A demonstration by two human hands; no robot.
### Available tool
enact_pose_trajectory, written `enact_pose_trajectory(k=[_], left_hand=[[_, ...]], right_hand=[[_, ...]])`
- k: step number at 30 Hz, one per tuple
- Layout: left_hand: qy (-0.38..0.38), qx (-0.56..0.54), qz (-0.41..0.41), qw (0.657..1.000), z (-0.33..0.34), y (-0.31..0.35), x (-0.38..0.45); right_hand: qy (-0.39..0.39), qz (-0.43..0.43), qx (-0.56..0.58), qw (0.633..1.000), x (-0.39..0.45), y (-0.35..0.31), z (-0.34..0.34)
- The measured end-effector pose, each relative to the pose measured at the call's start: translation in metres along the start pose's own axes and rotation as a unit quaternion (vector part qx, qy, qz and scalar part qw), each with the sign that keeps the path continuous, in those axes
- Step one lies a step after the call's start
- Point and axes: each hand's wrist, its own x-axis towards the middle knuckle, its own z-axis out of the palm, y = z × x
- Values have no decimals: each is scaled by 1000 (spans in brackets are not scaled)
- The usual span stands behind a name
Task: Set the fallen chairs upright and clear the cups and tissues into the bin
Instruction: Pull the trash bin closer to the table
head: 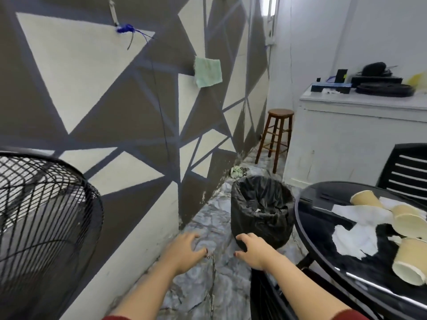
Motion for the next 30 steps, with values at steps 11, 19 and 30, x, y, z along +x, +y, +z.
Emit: enact_pose_trajectory(k=[11,19,30], left_hand=[[-65,50,-19,996,13,-11,65],[-114,120,0,986,2,-10,182],[-181,133,42,973,32,-12,264]], right_hand=[[-14,16,-17,1000,61,6,0],[-3,55,-26,998,145,19,-20],[-11,107,-19,994,212,42,-21]])
